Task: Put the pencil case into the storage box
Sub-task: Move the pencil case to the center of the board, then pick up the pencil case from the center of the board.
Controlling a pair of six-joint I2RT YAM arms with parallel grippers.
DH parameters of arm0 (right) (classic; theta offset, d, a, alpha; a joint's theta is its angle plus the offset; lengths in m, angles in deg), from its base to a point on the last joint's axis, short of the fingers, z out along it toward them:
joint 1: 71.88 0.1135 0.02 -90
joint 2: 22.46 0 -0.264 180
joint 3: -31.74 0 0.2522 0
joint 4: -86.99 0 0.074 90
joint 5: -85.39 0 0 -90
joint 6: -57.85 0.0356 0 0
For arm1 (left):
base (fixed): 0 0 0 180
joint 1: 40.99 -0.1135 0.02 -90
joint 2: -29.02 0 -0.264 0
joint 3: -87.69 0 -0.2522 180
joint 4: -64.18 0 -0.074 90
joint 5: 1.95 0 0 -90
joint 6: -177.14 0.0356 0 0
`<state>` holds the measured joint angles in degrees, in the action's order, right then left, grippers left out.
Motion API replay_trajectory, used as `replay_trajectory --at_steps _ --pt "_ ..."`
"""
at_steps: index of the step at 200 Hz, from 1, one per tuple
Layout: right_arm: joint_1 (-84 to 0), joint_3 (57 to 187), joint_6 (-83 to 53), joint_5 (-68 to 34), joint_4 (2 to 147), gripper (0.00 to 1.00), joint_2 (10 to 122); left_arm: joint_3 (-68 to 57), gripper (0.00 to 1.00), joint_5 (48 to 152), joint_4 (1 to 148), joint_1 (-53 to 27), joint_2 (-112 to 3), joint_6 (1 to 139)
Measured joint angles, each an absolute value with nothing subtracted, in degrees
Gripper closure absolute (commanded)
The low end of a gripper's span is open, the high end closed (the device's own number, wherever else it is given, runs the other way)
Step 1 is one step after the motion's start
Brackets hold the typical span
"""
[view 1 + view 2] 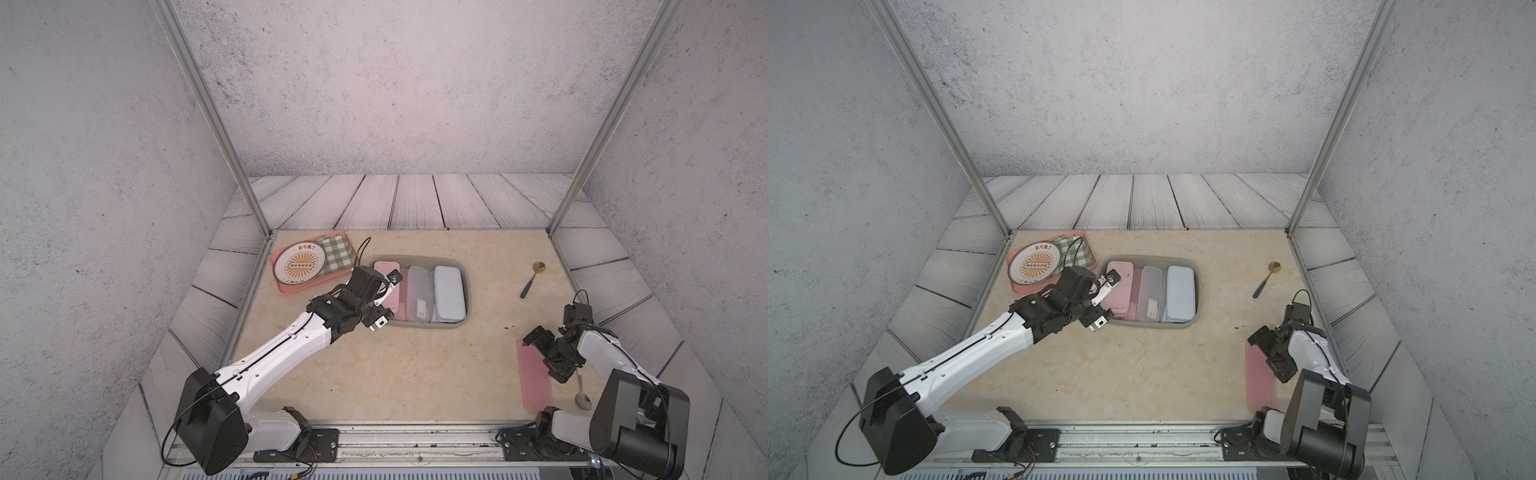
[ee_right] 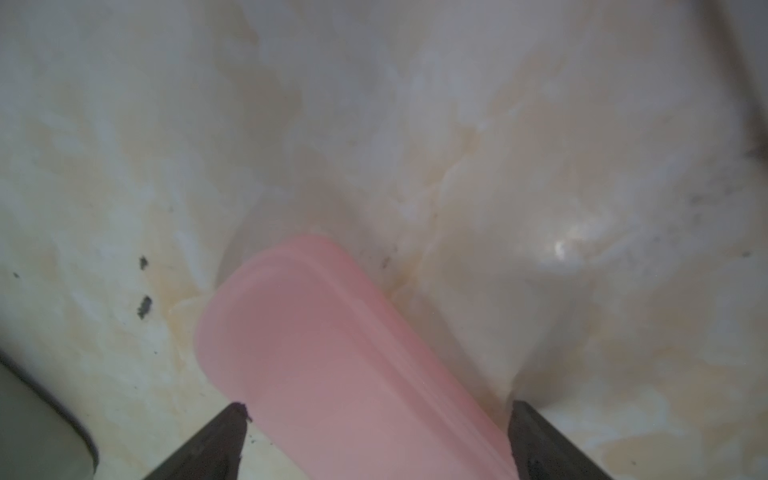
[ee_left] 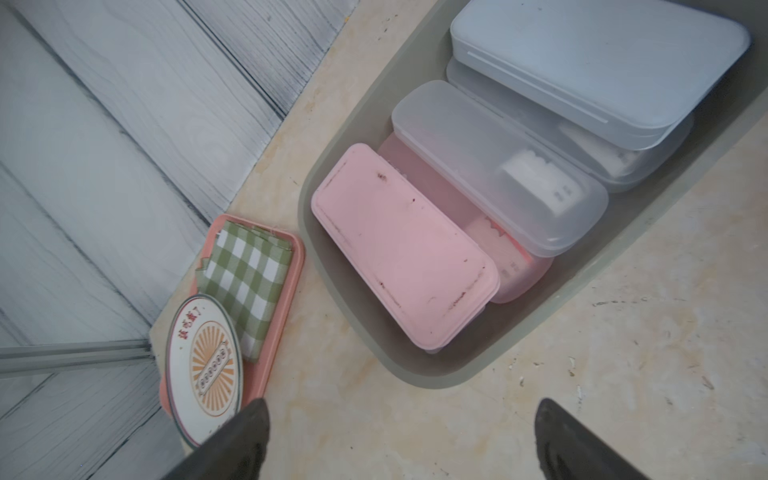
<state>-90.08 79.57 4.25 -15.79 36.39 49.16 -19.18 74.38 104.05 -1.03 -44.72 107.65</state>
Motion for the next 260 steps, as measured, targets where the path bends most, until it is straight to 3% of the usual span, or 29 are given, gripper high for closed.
replay_trajectory --at_steps 34,80,108,167,210,260 --pt "-85.4 76.44 7.42 -18.91 37.7 0.01 44.5 -19.7 0.0 71.17 102.39 -0.11 -43.69 110.17" --pt "-65.1 76.31 20.32 -19.44 40.81 0.01 43.84 -19.85 0.0 70.23 101.8 0.29 -43.34 110.45" --pt "-57.58 82.72 23.88 -15.52 36.57 0.01 46.82 -20.33 0.0 70.69 101.91 0.29 -43.34 109.58" --pt "-55.28 88.29 20.84 -8.05 26.12 0.01 45.13 -20.4 0.0 73.13 102.15 0.31 -43.34 105.53" --pt "-50.82 87.63 30.17 -8.64 24.39 0.01 45.31 -20.44 0.0 75.58 102.5 0.24 -43.34 101.99" --pt "-46.65 91.13 35.53 -7.06 25.24 0.01 54.84 -21.16 0.0 78.05 102.98 0.07 -43.34 99.72"
